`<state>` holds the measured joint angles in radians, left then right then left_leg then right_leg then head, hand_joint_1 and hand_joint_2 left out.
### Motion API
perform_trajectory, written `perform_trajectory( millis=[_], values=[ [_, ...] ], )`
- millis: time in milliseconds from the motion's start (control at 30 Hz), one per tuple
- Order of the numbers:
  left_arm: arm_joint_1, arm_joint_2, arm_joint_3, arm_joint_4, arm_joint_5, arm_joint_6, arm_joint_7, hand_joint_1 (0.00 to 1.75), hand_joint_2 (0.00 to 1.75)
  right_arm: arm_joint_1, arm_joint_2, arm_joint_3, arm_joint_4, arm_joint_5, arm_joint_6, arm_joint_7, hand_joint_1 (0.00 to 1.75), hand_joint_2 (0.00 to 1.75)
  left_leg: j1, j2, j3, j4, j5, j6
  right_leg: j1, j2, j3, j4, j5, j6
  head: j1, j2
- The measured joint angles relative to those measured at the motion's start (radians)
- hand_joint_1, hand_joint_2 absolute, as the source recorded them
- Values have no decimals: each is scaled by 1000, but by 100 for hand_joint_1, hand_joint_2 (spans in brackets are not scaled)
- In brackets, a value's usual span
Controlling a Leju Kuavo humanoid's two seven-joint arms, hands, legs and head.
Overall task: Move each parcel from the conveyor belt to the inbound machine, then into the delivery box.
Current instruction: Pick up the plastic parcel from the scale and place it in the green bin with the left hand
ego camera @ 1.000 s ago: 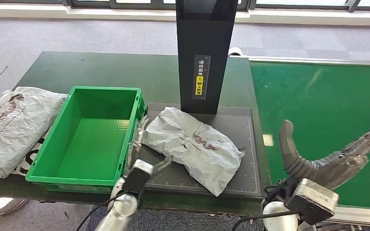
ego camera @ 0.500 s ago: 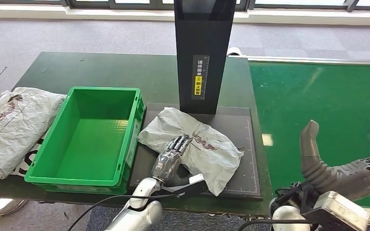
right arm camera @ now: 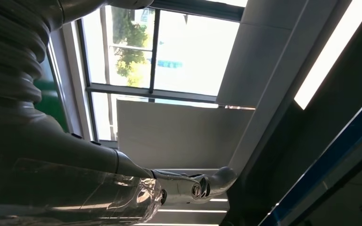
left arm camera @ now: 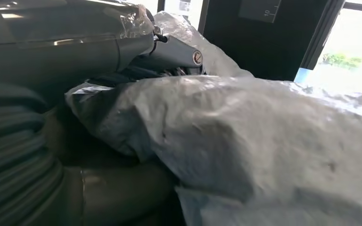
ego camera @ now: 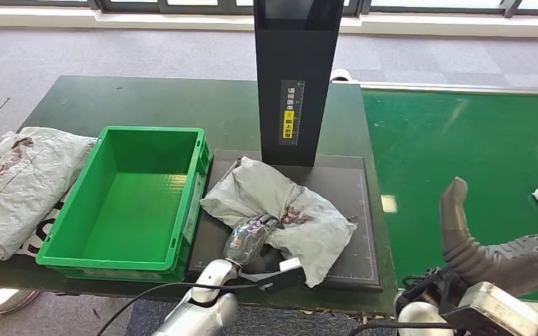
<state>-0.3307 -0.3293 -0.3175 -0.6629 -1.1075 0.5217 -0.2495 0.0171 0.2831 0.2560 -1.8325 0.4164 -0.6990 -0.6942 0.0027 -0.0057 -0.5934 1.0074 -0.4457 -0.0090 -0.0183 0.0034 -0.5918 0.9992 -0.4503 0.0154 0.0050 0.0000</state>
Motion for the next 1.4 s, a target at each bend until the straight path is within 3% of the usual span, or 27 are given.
perform_trajectory(
  millis=[200,333,467,600,667,800,1067,1167,1400],
  values=[
    [-1,-1,9,0,-28,31,6,175,175,4,0,-8,0,4,0,0,0,175,0,0,0,0,0,0,0,0,0,0,0,0,0,0],
    [16,0,45,-71,-87,132,-14,175,175,10,0,-10,1,11,0,0,0,175,0,0,0,0,0,0,0,0,0,0,0,0,0,0],
    [47,1,111,-242,-105,175,-89,175,175,15,0,-14,2,9,0,0,0,175,0,0,-1,0,0,0,0,0,-1,1,0,0,0,0],
    [89,8,202,-543,-10,178,-213,175,175,15,0,-20,10,-11,0,0,0,175,0,1,-1,0,0,-1,0,2,-2,1,0,-1,0,0],
    [104,10,238,-659,18,179,-235,175,175,15,0,-21,15,-17,0,0,0,175,0,1,0,0,0,-1,0,2,-2,1,0,-1,0,0],
    [123,14,281,-812,56,179,-272,175,175,15,0,-22,22,-25,0,0,0,175,1,0,-1,0,0,0,1,0,-1,1,-1,-1,0,0],
    [147,18,393,-1072,293,179,-439,175,175,14,0,-25,42,-53,1,0,0,175,0,1,0,0,0,-1,0,1,-1,1,-1,-1,0,0],
    [144,18,433,-1111,305,179,-436,175,175,15,2,-30,46,-50,1,0,0,175,0,1,0,0,0,-1,0,1,-1,1,-1,-1,0,0],
    [89,9,551,-1007,38,176,-286,175,175,18,4,-43,47,-65,1,0,0,175,0,1,0,0,0,-1,0,1,-1,1,-1,-1,0,0]
  ],
)
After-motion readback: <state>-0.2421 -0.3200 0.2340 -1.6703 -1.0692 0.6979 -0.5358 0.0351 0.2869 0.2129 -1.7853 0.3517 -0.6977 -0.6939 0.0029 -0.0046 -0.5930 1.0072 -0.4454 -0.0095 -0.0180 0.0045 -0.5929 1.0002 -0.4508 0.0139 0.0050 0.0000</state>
